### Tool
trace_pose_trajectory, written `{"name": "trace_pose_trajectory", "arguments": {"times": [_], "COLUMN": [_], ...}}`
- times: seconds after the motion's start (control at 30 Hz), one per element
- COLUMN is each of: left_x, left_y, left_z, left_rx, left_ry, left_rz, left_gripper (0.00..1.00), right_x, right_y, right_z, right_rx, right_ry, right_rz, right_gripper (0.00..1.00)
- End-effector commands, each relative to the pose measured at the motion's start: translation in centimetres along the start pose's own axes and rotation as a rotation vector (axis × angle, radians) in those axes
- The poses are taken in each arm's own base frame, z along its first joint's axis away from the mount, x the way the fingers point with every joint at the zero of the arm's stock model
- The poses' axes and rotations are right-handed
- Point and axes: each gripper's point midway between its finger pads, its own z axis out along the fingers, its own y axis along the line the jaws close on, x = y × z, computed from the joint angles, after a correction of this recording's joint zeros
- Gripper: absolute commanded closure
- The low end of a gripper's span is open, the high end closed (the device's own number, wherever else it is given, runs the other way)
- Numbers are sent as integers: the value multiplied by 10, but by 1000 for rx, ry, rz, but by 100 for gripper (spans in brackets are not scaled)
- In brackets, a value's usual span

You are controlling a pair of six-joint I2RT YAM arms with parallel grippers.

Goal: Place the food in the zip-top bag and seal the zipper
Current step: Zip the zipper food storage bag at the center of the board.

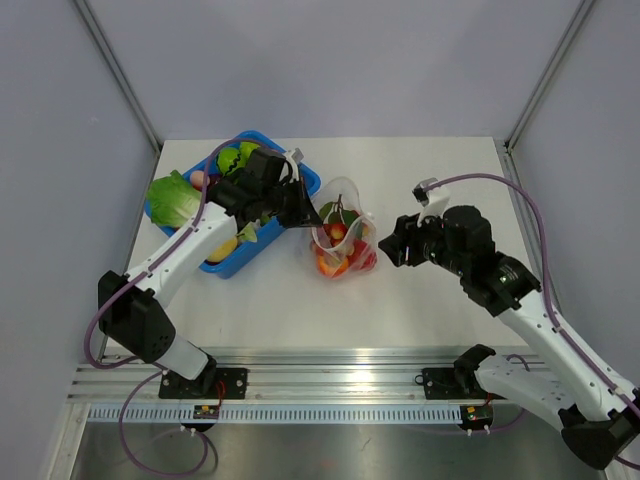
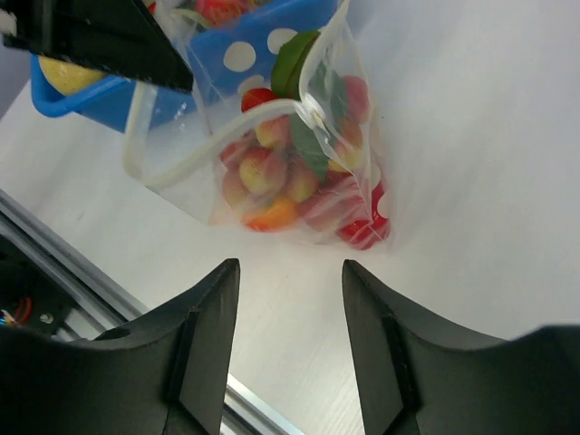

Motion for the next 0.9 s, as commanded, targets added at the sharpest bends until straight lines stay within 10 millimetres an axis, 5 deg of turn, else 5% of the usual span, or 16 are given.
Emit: {"name": "trace_pose_trajectory", "arguments": {"times": [0.0, 0.27, 0.47, 0.87], "left_x": [-13, -11, -6, -2], "left_y": [-7, -4, -2, -2], "left_z": [-4, -7, -6, -5], "left_rx": [41, 34, 35, 46], "left_ry": [-46, -46, -35, -27], "left_rz": [9, 19, 17, 18], "left_gripper": [100, 100, 100, 100], "right_x": [-19, -3, -21, -19], "right_y": [-4, -14, 1, 6], "right_z": [-1, 33, 54, 80], "right_rx": [-17, -24, -103, -144], "right_ry": [-189, -178, -269, -255], "right_rz": [-136, -280, -317, -311], "right_gripper": [43, 45, 46, 62]}}
